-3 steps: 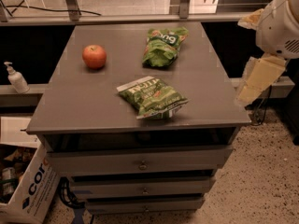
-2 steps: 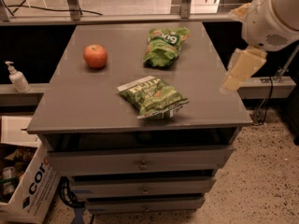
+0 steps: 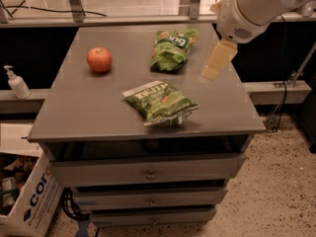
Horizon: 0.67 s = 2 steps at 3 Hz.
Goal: Pick green rice chip bag
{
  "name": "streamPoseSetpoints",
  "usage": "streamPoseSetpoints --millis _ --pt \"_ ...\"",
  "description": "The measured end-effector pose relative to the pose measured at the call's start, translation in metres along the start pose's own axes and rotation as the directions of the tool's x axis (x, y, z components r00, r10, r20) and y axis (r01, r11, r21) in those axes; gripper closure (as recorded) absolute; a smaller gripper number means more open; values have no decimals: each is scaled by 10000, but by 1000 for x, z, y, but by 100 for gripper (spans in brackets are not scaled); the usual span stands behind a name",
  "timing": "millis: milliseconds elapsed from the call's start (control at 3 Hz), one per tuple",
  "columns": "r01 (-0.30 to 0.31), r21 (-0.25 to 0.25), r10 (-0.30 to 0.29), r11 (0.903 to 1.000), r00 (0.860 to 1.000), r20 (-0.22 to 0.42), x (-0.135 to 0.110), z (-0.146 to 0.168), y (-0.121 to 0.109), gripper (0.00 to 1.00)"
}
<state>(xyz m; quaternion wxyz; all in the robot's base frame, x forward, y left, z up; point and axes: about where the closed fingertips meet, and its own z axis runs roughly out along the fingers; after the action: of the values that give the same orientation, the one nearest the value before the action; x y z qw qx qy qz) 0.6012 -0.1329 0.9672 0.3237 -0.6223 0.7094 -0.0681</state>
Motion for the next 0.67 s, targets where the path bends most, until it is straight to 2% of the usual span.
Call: streamPoseSetpoints --millis 333,667 --pt "-163 23 162 9999 9997 163 -1 9 -4 0" --pt "-3758 -66 3682 9267 9041 2171 -17 194 -71 0"
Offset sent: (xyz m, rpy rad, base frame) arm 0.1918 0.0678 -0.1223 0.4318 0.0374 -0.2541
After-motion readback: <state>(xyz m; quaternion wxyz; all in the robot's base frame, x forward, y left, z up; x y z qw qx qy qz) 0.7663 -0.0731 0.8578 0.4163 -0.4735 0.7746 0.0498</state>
